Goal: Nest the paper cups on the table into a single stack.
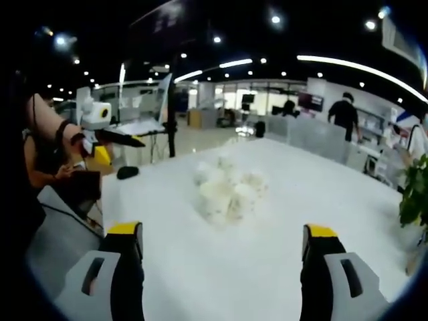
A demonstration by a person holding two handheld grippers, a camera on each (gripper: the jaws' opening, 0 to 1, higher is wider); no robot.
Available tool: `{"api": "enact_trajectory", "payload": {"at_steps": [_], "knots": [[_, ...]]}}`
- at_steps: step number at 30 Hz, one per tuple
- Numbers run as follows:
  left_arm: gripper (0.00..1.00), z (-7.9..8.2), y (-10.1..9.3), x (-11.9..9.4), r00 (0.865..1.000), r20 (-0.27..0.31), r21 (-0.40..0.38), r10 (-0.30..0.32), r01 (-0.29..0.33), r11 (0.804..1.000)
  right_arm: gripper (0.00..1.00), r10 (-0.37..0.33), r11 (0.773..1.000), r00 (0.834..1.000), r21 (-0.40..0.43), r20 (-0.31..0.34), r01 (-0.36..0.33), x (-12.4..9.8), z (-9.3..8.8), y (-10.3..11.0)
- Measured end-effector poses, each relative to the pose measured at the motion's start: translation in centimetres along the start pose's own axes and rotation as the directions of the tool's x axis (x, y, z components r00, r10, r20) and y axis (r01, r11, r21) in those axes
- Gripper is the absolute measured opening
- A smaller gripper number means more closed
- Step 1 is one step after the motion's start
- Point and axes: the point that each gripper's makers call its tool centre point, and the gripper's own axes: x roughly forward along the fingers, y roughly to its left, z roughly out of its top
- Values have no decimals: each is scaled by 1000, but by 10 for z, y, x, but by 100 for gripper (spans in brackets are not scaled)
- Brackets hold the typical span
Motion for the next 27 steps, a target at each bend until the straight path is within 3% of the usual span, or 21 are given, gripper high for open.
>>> {"api": "enact_trajectory", "payload": {"at_steps": [8,11,23,27], "knots": [[99,-6,-1,1,1000,-10,-9,9,-9,1000,89,90,994,996,-52,-24,-91,22,10,-2],[99,-6,-3,2,1000,1,-5,16,-16,1000,93,95,989,995,-116,2,-94,34,20,-8],[99,-16,-3,12,999,-13,-53,40,-41,998,93,227,960,973,-159,-28,-229,78,31,-4],[99,-20,-1,16,998,-33,-36,50,-51,998,94,254,949,966,-180,-42,-257,91,30,-5]]}}
